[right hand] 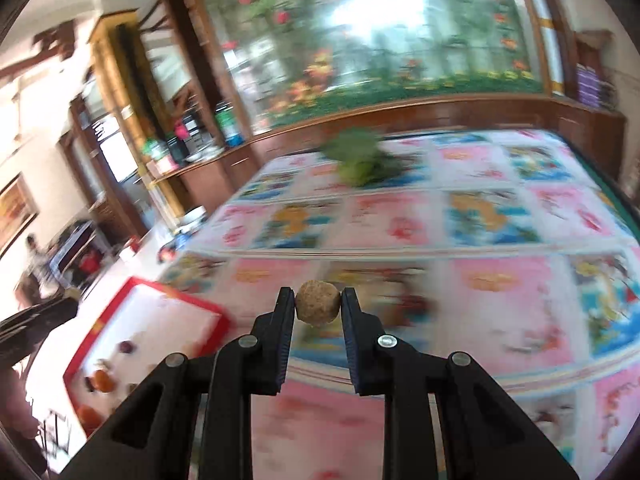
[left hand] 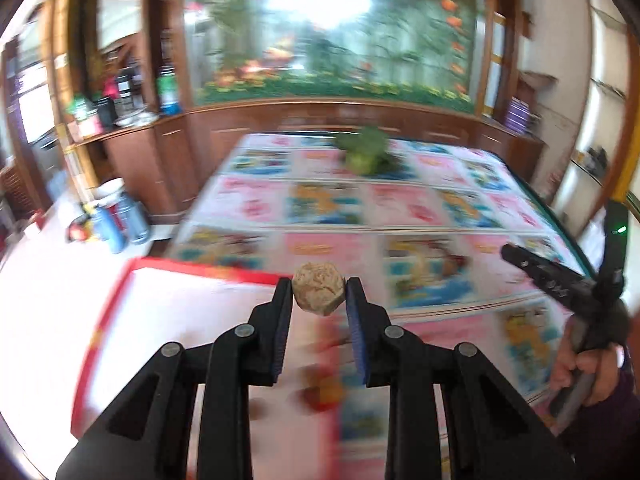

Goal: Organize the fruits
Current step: 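Carry both beige cubes into the tray and open both grippers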

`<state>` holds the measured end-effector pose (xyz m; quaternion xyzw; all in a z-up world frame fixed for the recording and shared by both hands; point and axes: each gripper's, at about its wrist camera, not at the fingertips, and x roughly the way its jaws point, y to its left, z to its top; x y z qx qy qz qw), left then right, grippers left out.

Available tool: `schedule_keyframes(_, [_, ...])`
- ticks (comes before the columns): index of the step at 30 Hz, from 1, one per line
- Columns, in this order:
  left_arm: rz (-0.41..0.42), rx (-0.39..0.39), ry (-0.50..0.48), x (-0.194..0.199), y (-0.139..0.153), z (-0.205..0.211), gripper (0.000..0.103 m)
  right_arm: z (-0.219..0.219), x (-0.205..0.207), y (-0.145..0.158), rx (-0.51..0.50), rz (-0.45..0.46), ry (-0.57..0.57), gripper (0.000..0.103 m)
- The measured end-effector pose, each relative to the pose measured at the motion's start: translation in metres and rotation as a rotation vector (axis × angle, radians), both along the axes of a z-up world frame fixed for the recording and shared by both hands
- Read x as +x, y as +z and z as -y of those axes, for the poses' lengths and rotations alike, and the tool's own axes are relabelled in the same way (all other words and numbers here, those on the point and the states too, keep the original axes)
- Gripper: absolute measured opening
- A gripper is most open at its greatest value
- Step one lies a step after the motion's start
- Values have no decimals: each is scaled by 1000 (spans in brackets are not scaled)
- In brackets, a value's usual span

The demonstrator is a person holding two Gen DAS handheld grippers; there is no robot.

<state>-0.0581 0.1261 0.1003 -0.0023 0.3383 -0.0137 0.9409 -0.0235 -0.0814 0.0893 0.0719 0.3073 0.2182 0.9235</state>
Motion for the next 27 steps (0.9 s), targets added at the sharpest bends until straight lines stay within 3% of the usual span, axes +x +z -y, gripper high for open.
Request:
schedule_keyframes(5, [-2,-39,135,-17,-11,-79,29,-113,11,5,-13,-108,229,22])
schedule_keyframes(11, [-57,-83,232,-8,-37,-136,29,-185,22,-33,-125,-218,314,22])
schedule_keyframes(20, [-171,-91,251,9,-76,-163,29,-200,25,-63,-222,-309,342,22])
schedule_keyframes(27, [-219,-89,239,16,-87,-160,29,-200,26,-66,-230,-337,336,22])
